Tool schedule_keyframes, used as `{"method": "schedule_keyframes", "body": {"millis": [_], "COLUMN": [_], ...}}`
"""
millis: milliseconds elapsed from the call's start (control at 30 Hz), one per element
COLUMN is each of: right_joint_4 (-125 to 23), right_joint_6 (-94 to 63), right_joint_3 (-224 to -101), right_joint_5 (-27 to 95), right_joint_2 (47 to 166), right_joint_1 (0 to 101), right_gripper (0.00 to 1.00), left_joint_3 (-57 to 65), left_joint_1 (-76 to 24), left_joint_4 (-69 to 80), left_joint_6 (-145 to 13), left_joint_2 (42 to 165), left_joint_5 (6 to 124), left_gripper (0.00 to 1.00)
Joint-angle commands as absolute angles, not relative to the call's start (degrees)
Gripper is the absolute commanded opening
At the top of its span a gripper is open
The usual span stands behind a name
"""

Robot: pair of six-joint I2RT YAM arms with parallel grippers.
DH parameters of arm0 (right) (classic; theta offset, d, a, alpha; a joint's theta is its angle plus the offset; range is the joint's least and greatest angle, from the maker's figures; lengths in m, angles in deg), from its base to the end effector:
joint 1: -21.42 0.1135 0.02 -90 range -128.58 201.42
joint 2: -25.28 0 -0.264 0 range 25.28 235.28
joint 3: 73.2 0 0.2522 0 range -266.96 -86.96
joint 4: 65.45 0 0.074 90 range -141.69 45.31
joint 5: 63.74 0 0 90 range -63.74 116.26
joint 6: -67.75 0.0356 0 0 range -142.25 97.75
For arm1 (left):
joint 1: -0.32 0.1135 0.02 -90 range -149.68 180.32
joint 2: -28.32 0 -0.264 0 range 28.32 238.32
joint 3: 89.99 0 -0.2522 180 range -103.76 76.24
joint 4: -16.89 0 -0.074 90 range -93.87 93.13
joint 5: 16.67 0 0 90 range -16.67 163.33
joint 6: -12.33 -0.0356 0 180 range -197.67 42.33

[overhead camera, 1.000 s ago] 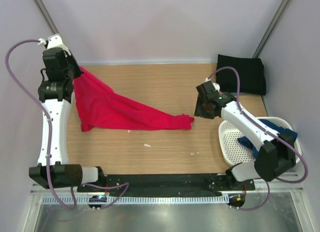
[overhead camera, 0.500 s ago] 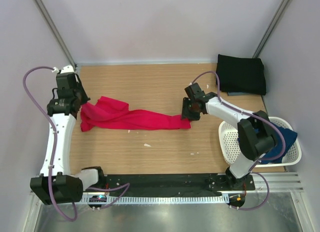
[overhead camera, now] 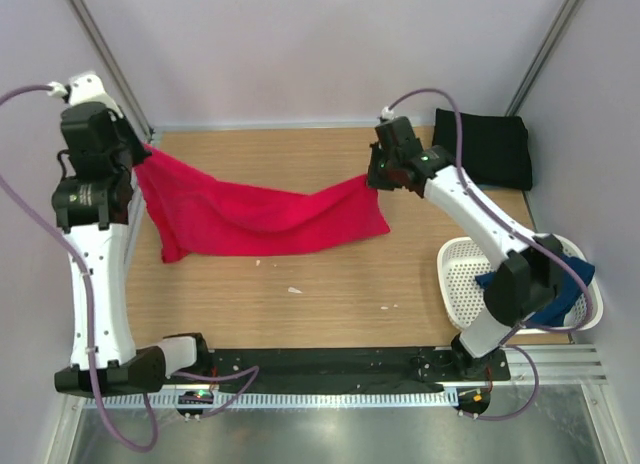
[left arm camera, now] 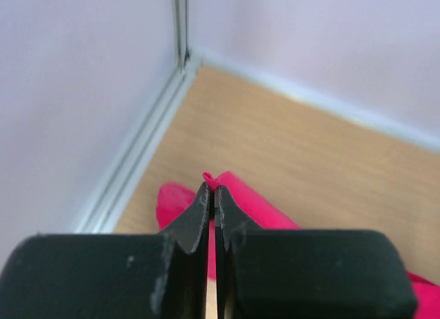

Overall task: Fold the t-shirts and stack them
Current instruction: Flatten the tshirt out

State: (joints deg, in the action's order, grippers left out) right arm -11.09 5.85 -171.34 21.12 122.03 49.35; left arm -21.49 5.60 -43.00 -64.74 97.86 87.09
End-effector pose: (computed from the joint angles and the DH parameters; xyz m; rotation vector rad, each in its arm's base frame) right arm 0.3276 0.1701 0.2944 0.0415 2.5144 0.2959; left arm 0.2169 0.0285 0.4960 -0.4579 1.8199 0.1343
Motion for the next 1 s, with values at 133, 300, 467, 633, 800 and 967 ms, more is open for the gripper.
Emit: {"method": "schedule_keyframes", "body": {"millis": [133,300,467,633,800,967], "right_joint_4": [-7.8,-9.0,0.9,-7.6,-14.0,-9.2], "right_joint_6": [0.5,-1.5,0.4,6.5,11.9,8.2], "right_joint_3": [-190.7,-194.4,-190.2,-155.9,-137.2,-134.2], "right_joint_5": [16.2,14.9,13.2,21.2,28.9,27.3], "right_joint_2": [110.2,106.9,104.1,94.7,91.4,91.0], "right_joint_1": [49.5,49.5,49.5,49.5,50.0,50.2], "right_gripper": [0.01,0.01,0.01,0.01,0.01,0.31], "left_joint_3": [-41.8,-48.6,-46.3,-24.3,-5.5,8.4], "left_joint_1": [5.9,5.8,5.9,5.8,5.9,5.8], "left_joint_4": [-45.0,-45.6,-46.7,-46.4,-44.2,-44.3], "left_joint_6": [-69.8,-70.9,-70.0,-68.8,-64.7,-59.7], "left_joint_2": [97.4,96.4,92.8,84.1,78.3,72.6], "left_joint_5": [91.7,95.3,96.0,86.8,84.1,82.7], "left_gripper": [0.0,0.0,0.0,0.0,0.0,0.0]}}
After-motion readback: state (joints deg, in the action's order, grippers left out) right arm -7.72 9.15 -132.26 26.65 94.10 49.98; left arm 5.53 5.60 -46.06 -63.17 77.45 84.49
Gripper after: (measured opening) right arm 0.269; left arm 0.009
